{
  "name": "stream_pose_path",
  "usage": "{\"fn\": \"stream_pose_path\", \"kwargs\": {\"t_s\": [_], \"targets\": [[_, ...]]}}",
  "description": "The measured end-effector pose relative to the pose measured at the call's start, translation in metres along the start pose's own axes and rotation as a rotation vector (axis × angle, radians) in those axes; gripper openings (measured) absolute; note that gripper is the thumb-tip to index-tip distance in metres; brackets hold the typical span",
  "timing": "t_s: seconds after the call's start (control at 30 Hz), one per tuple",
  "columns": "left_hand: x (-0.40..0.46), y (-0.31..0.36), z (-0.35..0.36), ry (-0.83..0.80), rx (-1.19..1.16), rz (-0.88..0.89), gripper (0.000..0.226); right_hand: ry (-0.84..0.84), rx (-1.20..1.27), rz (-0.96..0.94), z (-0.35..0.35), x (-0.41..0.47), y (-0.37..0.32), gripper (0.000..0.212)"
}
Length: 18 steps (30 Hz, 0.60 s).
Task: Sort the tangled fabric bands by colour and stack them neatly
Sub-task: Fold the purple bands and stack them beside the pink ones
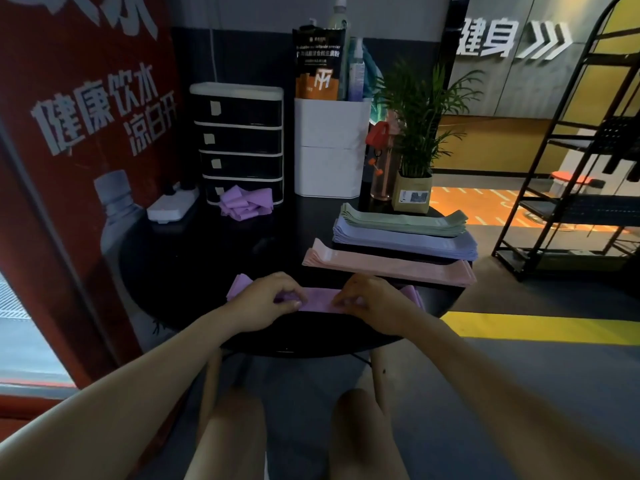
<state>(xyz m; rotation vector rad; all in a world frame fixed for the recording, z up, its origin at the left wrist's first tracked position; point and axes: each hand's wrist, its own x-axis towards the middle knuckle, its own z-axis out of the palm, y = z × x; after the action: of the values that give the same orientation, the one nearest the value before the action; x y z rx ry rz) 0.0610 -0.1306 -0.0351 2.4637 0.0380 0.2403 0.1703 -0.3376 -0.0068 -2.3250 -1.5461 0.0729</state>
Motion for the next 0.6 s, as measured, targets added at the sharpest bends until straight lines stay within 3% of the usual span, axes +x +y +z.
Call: {"fn": "stream_pose_path", "kwargs": {"t_s": [0.07, 0.27, 0.6], "targets": [[0.005, 0.003, -0.01, 0.057, 0.002, -0.018, 0.014, 0.019, 0.053, 0.02, -0.007, 0.011, -0.002, 0.025], [0.033, -0.008, -0.052, 0.171, 0.016, -0.073, 0.022, 0.053, 0.165, 0.112, -0.017, 0.068, -0.005, 0.026], [0.077, -0.079, -0.112, 0.301, 0.041, -0.228, 0.031, 0.106, 0.29, 0.13, -0.006, 0.199, 0.011, 0.029]]}}
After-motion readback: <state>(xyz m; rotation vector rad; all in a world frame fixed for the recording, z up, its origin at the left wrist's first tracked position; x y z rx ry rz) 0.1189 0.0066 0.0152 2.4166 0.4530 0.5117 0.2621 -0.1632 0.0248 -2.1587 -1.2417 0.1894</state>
